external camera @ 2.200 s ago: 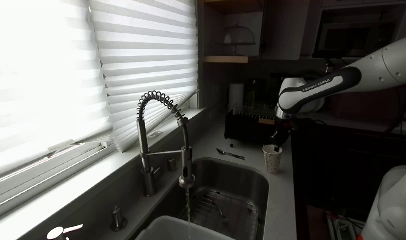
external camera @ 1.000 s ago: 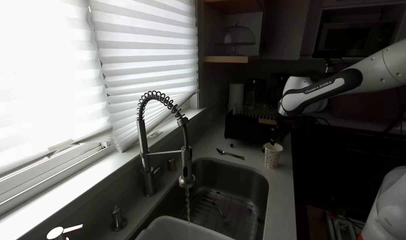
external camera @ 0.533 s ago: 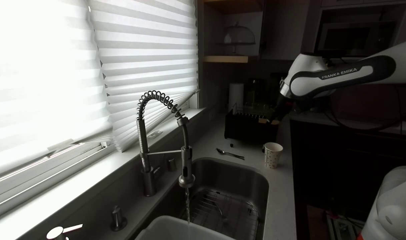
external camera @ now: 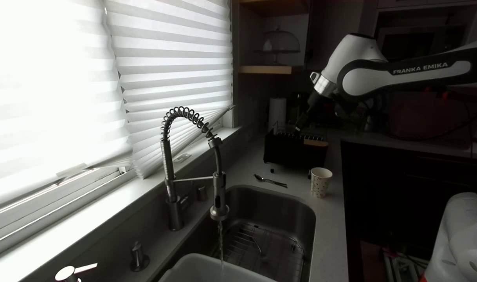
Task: Turn the faucet on then put some water in the cup
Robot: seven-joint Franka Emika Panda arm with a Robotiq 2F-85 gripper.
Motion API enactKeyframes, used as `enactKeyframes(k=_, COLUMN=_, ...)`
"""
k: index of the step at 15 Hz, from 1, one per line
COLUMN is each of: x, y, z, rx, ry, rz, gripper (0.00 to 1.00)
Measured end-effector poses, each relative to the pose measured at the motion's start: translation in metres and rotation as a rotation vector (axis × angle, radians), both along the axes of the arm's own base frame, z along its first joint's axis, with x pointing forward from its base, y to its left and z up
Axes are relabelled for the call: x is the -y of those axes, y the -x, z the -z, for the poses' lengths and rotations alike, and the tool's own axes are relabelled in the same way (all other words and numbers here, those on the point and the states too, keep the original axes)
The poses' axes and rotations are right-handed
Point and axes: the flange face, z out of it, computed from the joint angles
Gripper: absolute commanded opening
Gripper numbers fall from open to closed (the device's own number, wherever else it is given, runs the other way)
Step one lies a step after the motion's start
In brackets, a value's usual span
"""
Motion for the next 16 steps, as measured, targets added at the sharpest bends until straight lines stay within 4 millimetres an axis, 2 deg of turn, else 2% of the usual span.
enactKeyframes(k=4, x=-0.056, y=-0.021, z=-0.009, rx=-0.051, ry=-0.038, rz=-0.180, gripper=1.00)
enactKeyframes(k=8, x=-0.098, y=-0.031, z=-0.011, rx=-0.100, ry=-0.077, rz=-0.311, gripper=1.00)
enactKeyframes(k=12, x=-0.117, y=-0.036, z=-0.004, rx=-0.142, ry=-0.102, rz=-0.385, gripper=1.00)
enactKeyframes(k=16, x=-0.119, y=-0.040, z=-0.003, rx=-0.154, ry=-0.103, rz=-0.400, gripper=1.00)
